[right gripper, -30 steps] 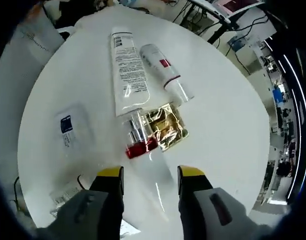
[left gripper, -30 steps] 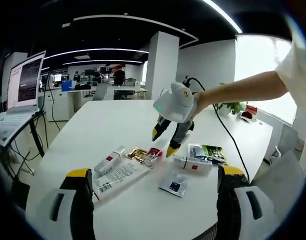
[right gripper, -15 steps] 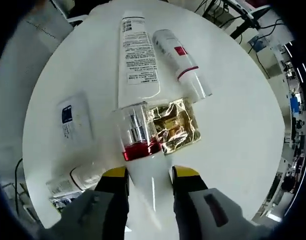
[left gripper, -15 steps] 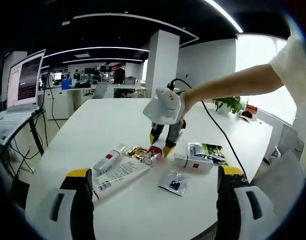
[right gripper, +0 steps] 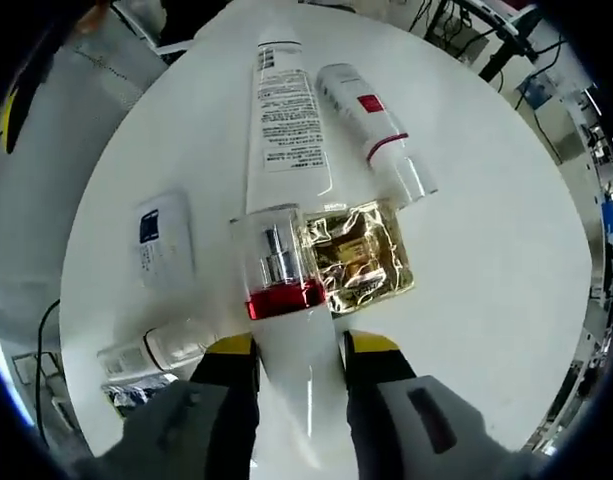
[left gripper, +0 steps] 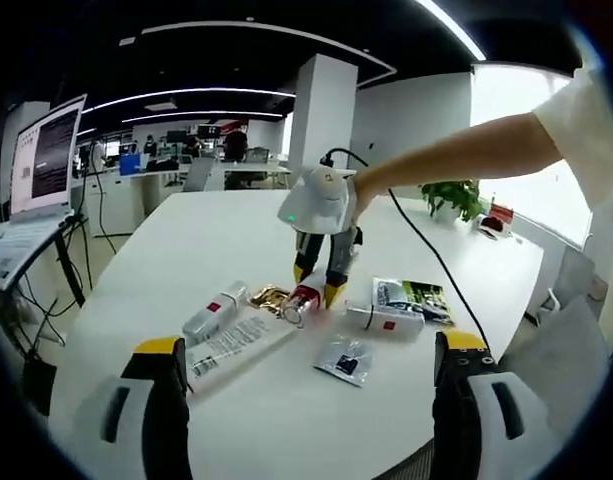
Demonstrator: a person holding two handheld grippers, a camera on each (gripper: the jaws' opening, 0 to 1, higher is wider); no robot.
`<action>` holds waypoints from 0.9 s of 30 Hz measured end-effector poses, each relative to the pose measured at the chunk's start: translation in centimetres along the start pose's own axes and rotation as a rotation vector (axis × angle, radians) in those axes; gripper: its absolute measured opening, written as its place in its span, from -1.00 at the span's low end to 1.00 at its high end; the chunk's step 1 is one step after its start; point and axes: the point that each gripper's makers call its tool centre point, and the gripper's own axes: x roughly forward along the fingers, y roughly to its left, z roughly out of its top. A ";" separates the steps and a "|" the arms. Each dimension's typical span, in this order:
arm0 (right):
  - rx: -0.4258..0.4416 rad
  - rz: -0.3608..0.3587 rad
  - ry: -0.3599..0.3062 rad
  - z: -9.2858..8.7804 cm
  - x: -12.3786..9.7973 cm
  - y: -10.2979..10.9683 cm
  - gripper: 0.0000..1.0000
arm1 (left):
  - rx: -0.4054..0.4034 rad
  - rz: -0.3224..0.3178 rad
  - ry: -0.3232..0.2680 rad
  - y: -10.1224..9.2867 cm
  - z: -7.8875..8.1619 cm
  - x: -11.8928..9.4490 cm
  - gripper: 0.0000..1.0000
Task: Arrange the skincare products in the storage area until every visible bottle or jar stands upright without overlapping.
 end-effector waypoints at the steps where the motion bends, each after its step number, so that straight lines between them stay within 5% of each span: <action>1: 0.005 -0.002 -0.010 -0.1 0.0 0.1 -0.33 | -0.009 0.008 0.000 0.2 0.0 0.0 0.93; 9: -0.012 -0.042 -0.020 -0.2 -0.2 0.7 -0.43 | -0.013 0.016 0.000 0.5 0.1 0.0 0.94; 13: 0.047 -0.124 -0.079 -0.2 -0.4 -0.4 -0.44 | -0.013 0.010 -0.009 0.4 0.6 -0.5 0.94; 20: 0.102 -0.257 -0.193 -1.1 -1.3 0.0 -0.45 | 0.028 -0.044 0.024 0.7 0.6 -0.9 0.90; 27: 0.335 -0.363 -0.424 -1.9 -4.6 -0.6 -0.45 | 0.047 -0.070 0.014 0.7 1.3 -0.9 0.90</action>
